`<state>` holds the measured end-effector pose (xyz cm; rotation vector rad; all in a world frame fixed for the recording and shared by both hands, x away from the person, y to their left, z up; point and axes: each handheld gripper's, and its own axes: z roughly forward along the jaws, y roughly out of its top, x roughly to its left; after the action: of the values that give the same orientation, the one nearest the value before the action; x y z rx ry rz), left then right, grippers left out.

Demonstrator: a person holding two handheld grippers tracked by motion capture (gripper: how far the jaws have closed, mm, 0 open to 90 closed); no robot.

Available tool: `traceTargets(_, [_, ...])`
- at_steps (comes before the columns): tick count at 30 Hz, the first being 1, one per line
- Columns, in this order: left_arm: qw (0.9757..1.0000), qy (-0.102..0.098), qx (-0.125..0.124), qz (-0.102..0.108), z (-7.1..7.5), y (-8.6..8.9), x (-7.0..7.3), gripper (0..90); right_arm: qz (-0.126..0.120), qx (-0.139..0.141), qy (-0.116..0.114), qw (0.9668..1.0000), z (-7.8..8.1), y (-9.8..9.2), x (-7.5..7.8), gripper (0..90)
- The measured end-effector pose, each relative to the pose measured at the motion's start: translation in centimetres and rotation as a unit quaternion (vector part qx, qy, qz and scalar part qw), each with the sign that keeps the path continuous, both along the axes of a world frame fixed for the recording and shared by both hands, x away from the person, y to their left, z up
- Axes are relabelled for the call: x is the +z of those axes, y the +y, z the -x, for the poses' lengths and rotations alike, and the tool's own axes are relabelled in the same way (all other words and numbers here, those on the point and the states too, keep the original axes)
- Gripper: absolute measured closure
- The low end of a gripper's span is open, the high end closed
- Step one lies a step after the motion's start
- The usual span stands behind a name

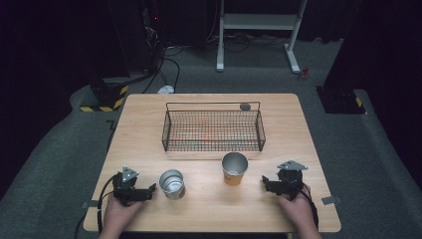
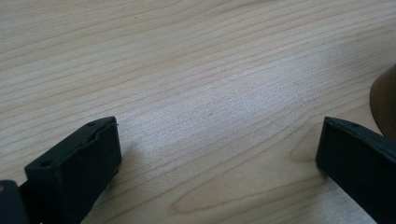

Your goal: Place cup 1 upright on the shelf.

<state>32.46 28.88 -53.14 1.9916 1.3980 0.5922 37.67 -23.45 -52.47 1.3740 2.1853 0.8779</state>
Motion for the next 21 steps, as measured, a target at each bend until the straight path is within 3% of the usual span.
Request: traceTargets(21, [1.0000,0.002,-0.008,-0.001,0.36,0.20,0.05,0.6,-0.003,-0.003,0.002,1.0000,0.01,0.08,-0.01,8.7])
